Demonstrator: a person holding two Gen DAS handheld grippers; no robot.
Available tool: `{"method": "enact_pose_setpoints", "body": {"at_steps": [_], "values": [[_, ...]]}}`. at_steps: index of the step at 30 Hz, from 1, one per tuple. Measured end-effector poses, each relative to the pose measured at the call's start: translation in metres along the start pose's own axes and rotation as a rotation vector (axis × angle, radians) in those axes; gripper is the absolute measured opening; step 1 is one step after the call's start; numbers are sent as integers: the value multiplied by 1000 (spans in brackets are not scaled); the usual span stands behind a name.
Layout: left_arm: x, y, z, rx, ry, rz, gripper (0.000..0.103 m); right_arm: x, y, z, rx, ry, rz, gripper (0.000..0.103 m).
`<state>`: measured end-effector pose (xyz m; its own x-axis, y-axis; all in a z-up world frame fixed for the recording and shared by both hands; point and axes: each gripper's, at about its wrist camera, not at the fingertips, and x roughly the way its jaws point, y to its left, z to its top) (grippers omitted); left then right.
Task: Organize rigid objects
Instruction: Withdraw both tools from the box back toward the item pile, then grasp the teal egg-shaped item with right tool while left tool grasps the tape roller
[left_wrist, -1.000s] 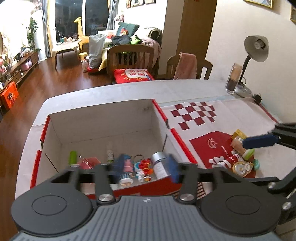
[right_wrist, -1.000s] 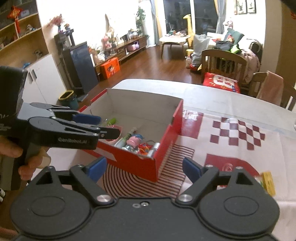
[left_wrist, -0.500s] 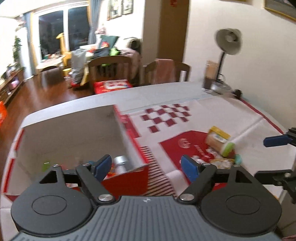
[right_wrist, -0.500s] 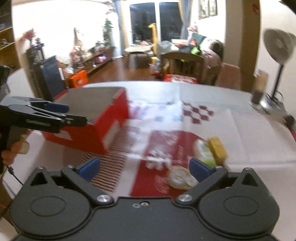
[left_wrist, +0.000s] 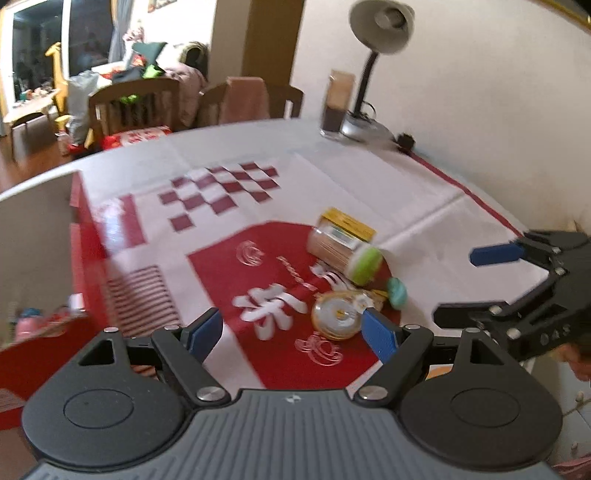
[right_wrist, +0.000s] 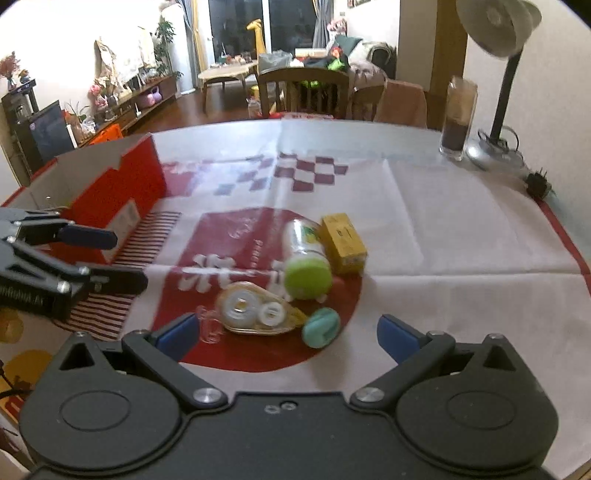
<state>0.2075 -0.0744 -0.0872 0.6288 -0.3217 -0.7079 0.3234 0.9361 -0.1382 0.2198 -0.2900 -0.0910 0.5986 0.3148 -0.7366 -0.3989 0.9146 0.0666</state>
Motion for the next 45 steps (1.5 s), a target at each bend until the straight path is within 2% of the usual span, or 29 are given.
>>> {"method": "enact_pose_setpoints", "body": {"at_steps": [5,9,15,25,32,37,39,42,45], "values": [[27,-18,-5,82,9,-25,82,23,-18,1,-25,40,29,97],[45,-34,-8,186,15,-16,82,39,-25,1,-70,72,49,90],[72,-50,-11,309,35,-2,82,54,-28,3,-199,110,107,79],[107,-51,-8,330,85,-13,82,73,-40,5,-233,170,194,60],[115,-55,-8,337,72,-12,82,78,-43,4,-250,178,229,58],[116,-57,-10,351,67,-11,82,78,-44,6,-253,173,231,45],[116,-58,-10,353,64,-8,78,78,-45,6,-243,168,225,39],[113,-61,-11,369,64,-9,62,76,-47,5,-219,165,227,35],[112,-65,-10,370,82,-5,61,73,-45,3,-217,158,209,35]]}}
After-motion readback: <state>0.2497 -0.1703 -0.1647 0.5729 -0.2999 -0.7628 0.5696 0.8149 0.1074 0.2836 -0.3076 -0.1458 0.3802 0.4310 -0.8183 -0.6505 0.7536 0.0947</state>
